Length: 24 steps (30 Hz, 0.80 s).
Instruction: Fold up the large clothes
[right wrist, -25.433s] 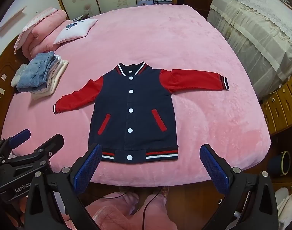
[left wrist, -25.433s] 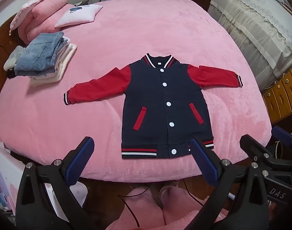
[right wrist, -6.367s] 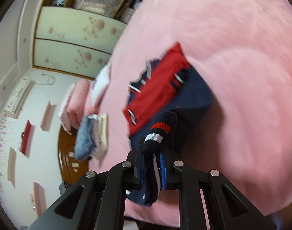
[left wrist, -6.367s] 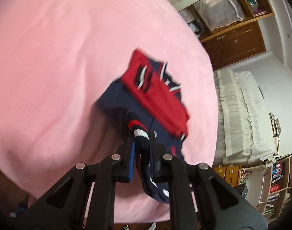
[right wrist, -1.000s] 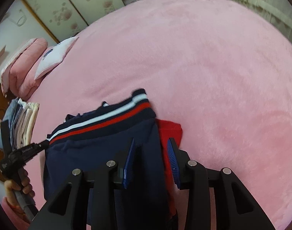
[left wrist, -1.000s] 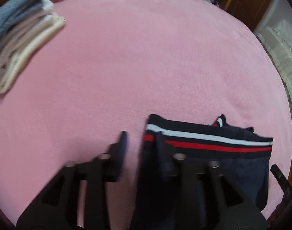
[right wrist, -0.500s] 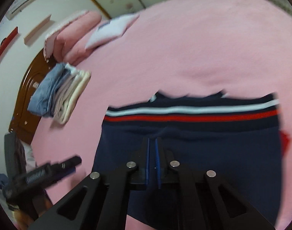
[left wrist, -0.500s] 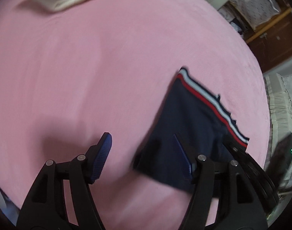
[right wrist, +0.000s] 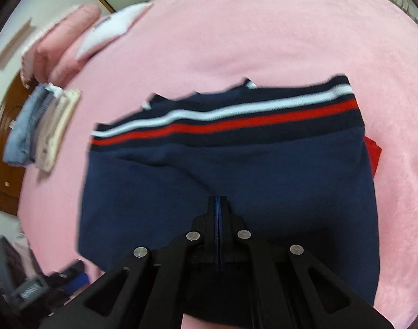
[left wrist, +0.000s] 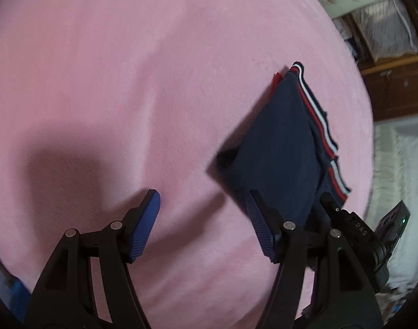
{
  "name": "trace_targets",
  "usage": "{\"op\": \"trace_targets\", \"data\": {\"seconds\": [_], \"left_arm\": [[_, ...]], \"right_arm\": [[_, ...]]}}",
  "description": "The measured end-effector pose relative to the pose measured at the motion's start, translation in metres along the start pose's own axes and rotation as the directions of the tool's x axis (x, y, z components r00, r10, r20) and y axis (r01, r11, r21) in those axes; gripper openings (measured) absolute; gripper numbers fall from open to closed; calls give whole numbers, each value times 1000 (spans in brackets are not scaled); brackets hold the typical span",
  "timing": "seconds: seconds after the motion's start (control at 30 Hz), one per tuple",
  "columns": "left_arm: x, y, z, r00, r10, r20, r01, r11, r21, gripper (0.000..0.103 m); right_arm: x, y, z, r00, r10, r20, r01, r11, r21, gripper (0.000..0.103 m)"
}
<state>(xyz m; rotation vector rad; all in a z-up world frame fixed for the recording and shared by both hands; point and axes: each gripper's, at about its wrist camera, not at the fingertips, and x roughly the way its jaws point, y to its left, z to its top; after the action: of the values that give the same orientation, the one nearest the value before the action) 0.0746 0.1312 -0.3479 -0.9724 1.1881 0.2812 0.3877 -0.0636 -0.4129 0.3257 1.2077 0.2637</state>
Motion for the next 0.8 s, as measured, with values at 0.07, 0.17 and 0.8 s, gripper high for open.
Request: {"op": "trace_targets", "data": {"seconds": [0.07, 0.17, 0.8], "left_arm": [[4, 3, 1, 999, -44, -14, 44, 999, -10, 64], [12, -4, 4, 997, -74, -23, 75, 997, 23, 64], [74, -51, 46, 951, -242, -192, 266, 957, 113, 65]], "right_arm": [[1, 9, -1, 999, 33, 4, -33, 999, 15, 0], [22, 19, -1, 997, -37, -69, 38, 999, 12, 0], [61, 45, -5, 979, -183, -91, 184, 983, -3, 0]]}}
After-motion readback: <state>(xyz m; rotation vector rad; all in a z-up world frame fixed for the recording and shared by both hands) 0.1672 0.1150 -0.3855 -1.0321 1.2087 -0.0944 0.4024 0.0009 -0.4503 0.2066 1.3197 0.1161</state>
